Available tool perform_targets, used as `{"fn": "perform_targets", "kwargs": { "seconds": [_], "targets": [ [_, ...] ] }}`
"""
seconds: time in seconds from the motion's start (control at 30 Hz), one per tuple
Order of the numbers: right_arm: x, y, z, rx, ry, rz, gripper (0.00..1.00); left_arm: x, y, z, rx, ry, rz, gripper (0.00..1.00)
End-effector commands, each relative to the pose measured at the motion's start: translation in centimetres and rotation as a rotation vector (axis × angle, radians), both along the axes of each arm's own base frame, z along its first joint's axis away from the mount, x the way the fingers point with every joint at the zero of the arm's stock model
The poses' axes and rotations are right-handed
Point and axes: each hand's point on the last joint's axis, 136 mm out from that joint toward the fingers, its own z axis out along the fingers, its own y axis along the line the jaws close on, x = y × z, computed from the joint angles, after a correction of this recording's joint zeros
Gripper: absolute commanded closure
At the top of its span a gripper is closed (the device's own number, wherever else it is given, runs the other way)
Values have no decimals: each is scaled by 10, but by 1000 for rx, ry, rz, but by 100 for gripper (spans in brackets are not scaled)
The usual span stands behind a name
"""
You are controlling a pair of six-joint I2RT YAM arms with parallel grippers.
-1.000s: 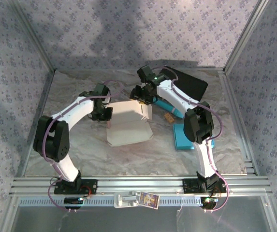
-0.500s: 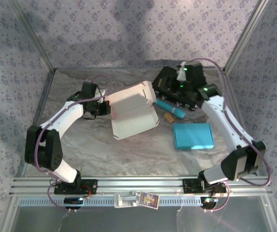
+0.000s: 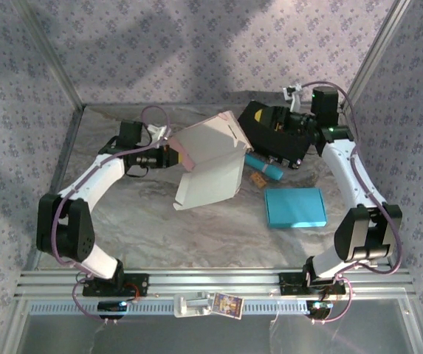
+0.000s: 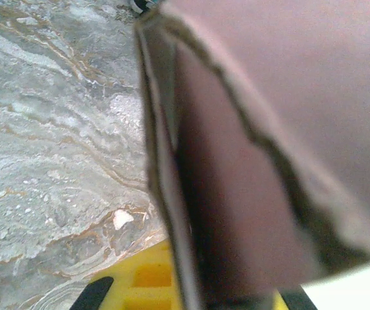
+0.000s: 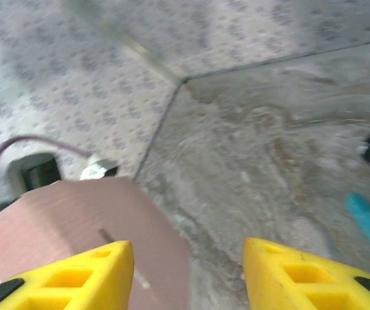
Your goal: Fold the paper box
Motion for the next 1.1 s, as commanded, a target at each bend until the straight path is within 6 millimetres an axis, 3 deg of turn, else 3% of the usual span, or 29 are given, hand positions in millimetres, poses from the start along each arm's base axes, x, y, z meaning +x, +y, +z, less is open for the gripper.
{"fn": "perform_targets", "kwargs": {
  "seconds": [0.0, 0.27, 0.6, 1.07],
  "targets": [
    [-30, 22, 30, 24, -103, 161, 51, 2, -8, 17, -54, -12, -55, 100],
    [-46, 36, 12, -78, -103, 215, 51, -1, -10, 15, -55, 9, -78, 100],
    [-39, 51, 7, -171, -133, 232, 51, -3, -9, 15, -46, 25, -89, 100],
    [-27, 53, -14, -358, -171, 159, 54, -7, -8, 15, -33, 26, -93, 100]
  ]
}}
